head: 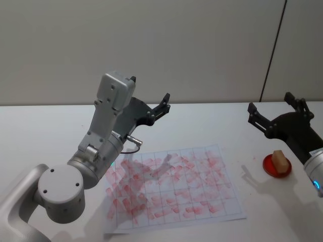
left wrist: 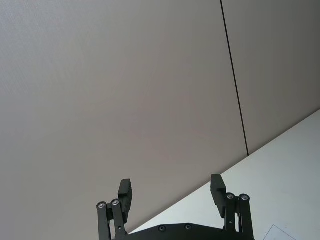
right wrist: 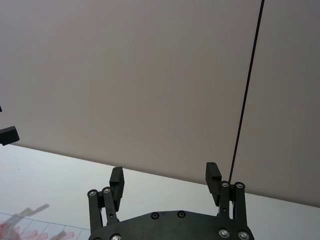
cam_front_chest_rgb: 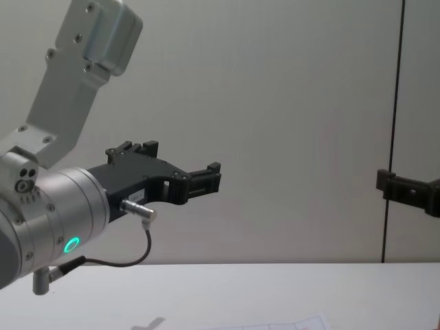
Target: Use the one hand to pick up the stamp and affix it onto the A4 paper.
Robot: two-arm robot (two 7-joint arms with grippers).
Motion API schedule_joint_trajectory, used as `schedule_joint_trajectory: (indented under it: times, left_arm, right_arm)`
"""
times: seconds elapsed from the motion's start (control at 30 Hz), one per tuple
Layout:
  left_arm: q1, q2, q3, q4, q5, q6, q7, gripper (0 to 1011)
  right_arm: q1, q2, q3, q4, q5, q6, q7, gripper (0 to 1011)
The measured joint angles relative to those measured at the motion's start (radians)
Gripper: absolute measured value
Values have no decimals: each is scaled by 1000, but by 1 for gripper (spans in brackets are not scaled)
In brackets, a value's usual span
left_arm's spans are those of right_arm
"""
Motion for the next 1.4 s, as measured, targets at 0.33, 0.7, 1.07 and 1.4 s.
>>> schedule_joint_trajectory:
  times: [0.33,0.7,1.07,1.4]
  left_arm:
    - [0,0,0,0,0,0,0,1001]
    - [0,0,0,0,0,0,0,1001]
    - [0,0,0,0,0,0,0,1001]
    - [0,0,0,0,0,0,0,1001]
  right_arm:
    - [1,-4,-1,0,-3,4,-2,1001]
    - [10,-27,-10,4,-15,86,-46,1001]
    - [20,-49,-10,11,-4,228,-111,1001]
    - [18,-56,6,16,25,352,-177,1001]
